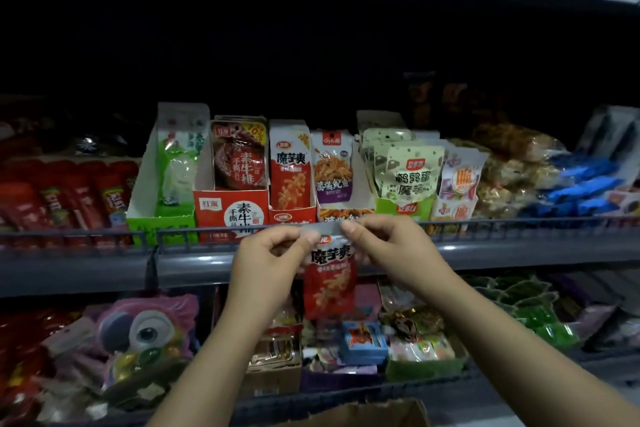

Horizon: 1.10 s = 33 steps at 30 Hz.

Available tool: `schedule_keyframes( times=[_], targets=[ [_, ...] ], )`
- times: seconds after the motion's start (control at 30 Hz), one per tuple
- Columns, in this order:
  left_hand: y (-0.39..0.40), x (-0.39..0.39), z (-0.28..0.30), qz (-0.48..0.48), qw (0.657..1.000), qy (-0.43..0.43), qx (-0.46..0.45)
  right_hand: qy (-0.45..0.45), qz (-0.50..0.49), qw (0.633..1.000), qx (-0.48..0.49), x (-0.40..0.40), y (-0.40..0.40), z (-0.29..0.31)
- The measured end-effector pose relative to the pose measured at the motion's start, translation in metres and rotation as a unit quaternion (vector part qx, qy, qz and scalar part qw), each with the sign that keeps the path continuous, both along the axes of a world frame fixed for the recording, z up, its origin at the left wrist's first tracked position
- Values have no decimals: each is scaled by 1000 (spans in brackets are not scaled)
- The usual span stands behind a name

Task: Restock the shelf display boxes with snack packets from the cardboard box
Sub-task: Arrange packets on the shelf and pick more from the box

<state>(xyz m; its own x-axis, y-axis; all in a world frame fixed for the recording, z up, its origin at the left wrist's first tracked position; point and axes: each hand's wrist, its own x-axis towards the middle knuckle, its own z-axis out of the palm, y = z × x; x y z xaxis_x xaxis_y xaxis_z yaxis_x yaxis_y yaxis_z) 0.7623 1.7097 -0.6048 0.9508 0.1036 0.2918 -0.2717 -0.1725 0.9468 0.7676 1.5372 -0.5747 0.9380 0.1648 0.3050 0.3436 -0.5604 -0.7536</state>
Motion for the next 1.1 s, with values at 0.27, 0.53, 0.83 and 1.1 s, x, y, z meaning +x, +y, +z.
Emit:
schedule_keyframes(
  times=[0.27, 0.53, 0.83, 1.1],
  targets=[
    [17, 27, 9, 64, 996, -41, -45, 4, 23, 999, -33, 42, 27, 26],
    [33, 39, -4, 122, 924, -160, 326, -92, -94, 991, 33, 89, 45, 66],
    [26, 46, -16, 83, 902, -124, 406, -116, -144, 983, 11, 152, 69, 77],
    [27, 43, -15, 79, 902, -112, 409, -62, -147, 981, -114, 161, 69, 45]
  ],
)
